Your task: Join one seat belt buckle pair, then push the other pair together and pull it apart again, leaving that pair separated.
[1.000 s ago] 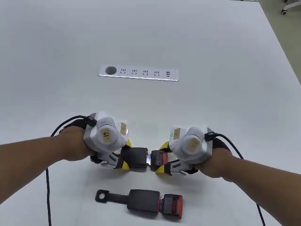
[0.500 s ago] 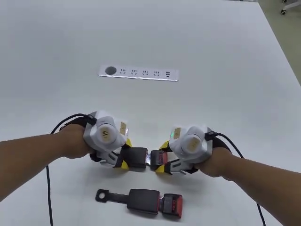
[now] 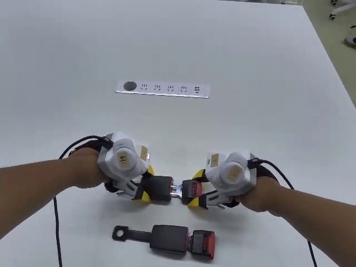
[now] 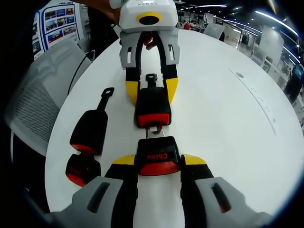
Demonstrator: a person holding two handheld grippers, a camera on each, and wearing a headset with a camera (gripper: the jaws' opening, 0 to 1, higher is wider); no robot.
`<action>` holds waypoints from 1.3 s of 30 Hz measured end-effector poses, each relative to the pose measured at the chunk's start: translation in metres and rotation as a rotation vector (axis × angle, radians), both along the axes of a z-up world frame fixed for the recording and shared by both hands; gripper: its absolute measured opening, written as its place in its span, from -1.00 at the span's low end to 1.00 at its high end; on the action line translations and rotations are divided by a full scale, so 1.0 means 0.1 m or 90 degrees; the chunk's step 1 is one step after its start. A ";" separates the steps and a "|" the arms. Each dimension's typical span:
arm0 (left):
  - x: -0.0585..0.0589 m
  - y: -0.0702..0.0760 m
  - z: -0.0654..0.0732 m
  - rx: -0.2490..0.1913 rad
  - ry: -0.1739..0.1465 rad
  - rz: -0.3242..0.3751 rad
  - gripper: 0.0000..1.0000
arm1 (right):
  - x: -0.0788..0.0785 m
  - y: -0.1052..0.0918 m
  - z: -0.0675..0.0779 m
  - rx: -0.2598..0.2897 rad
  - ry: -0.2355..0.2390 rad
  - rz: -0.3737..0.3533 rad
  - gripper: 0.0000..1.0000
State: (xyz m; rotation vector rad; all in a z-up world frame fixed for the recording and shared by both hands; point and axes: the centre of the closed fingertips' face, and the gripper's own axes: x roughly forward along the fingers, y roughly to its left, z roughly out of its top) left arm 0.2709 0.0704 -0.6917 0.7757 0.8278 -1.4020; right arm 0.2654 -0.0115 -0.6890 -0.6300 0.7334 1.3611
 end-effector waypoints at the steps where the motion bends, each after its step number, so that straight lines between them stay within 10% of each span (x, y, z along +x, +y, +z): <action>1: -0.01 -0.01 0.01 0.003 0.000 -0.001 -0.35 | 0.00 0.00 0.00 0.000 -0.001 0.002 -0.36; 39: -0.01 -0.01 0.02 -0.003 0.004 0.007 -0.34 | -0.03 -0.73 -0.07 -0.004 -0.003 -0.011 -0.34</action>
